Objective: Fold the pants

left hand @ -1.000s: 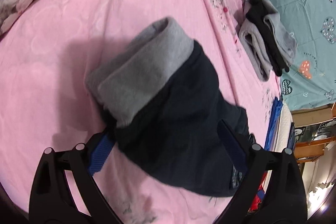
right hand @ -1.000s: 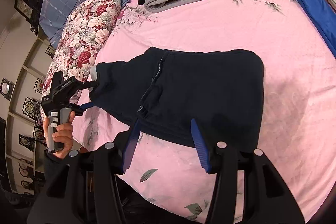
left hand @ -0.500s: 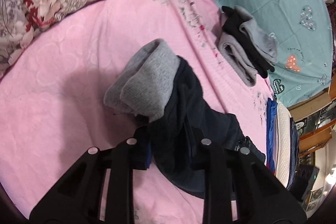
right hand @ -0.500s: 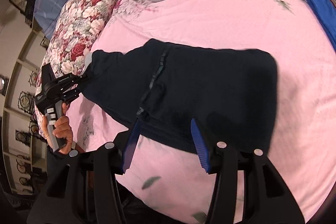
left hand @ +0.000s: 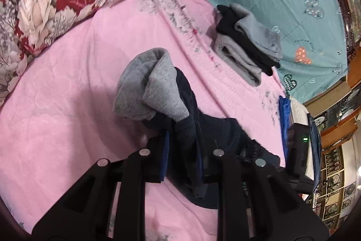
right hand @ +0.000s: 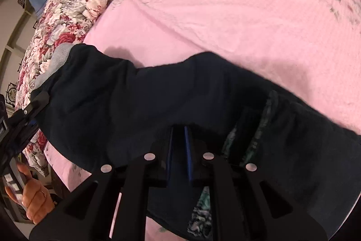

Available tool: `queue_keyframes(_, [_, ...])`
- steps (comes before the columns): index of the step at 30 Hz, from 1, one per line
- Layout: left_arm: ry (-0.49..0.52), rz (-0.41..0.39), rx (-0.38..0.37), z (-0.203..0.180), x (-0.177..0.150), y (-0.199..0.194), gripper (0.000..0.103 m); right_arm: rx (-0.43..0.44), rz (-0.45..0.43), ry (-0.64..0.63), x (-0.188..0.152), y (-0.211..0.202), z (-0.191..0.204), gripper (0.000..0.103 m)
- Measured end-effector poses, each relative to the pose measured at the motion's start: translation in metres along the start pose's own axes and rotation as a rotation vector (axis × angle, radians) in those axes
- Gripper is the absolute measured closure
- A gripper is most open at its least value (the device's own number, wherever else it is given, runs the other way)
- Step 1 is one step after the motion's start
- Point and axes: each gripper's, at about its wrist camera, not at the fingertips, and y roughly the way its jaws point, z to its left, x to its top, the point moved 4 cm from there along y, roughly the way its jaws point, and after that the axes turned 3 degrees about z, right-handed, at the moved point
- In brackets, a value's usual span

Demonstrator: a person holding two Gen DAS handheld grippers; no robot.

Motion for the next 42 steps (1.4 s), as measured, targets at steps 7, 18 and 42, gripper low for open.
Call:
queue_keyframes(7, [-0.147,0.134,-0.11,0.031,0.003,0.034,0.023,-0.007,0.015,-0.065,-0.005,0.0,0.021,0.089])
queue_keyframes(18, [-0.123,0.179,-0.018,0.035,0.008,0.049,0.074,0.065,0.01,-0.122,-0.028,-0.022,0.05,0.089])
queue_keyframes(42, [0.346,0.028,0.018,-0.157,-0.023,-0.003,0.084,0.178,0.02,0.05,-0.01,-0.022,-0.001,0.09])
